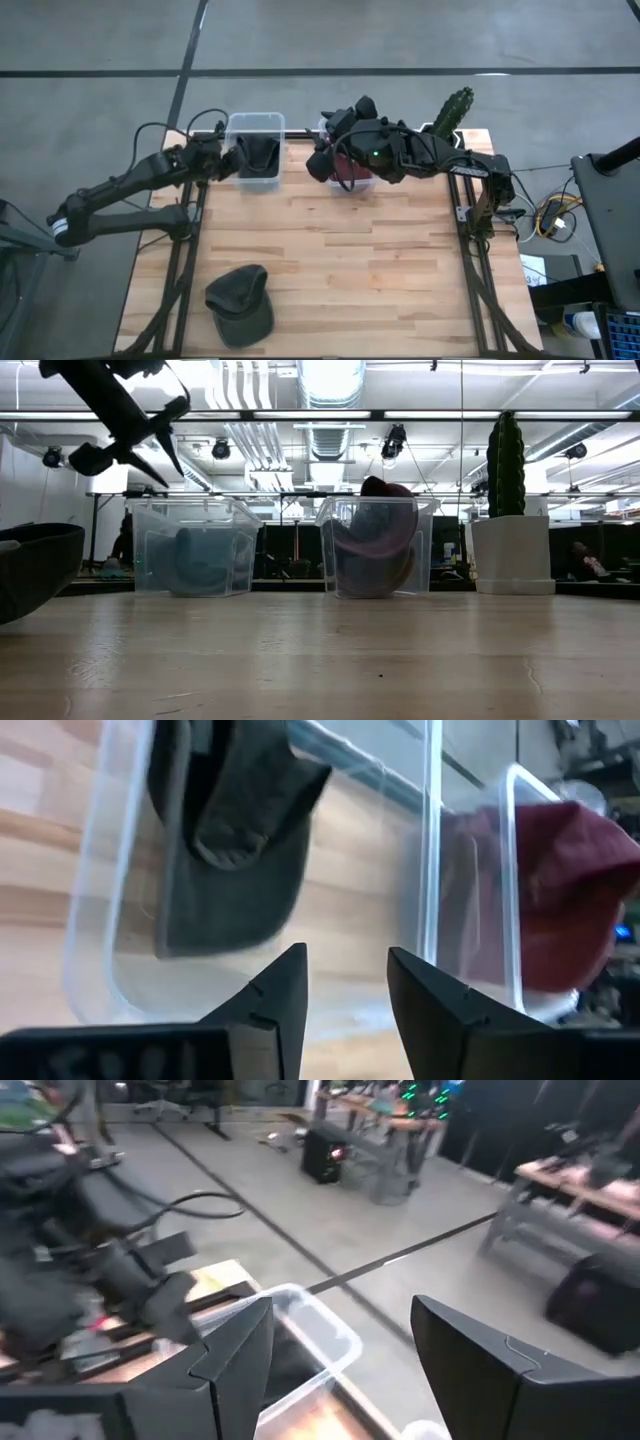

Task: Pick & Place hat
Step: Put the black cap into the left transparent bin

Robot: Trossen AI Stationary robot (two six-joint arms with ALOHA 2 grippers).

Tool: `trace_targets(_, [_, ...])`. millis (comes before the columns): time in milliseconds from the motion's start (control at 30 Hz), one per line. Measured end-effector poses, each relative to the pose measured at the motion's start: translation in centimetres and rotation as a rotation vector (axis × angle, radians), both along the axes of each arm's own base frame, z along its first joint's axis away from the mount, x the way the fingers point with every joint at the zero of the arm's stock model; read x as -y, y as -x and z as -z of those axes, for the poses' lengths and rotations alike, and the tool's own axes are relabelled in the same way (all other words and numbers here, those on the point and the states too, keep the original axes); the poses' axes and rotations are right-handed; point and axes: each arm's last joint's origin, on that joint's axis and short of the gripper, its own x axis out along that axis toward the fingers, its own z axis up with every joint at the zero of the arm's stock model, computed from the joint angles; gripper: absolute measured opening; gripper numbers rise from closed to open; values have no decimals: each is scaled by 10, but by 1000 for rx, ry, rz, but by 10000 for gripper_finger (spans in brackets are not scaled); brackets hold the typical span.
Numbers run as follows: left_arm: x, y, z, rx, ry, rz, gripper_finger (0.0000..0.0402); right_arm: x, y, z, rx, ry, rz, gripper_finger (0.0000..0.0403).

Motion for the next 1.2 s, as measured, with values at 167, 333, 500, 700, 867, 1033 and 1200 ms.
trace_targets(167, [5,3,-11,50,-5,81,132,-3,-2,7,16,-124,-97,233])
trace_targets(333, [8,9,-37,99,-93,129,133,-9,-9,25,2,-295,-236,233])
trace_targets(500, [12,16,-74,136,-256,201,133,-21,-20,53,-33,-500,-376,233])
trace_targets(700, [19,28,-116,170,-434,259,133,-37,-31,99,-74,-665,-394,233])
trace_targets(867, [27,40,-146,222,-540,302,133,-51,-39,142,11,-861,-337,233])
trace_targets(1033, [34,48,-164,263,-611,387,133,-65,-42,181,157,-1050,-298,233])
trace_targets(1200, [40,52,-175,332,-620,485,133,-82,-39,211,212,-1143,-310,231])
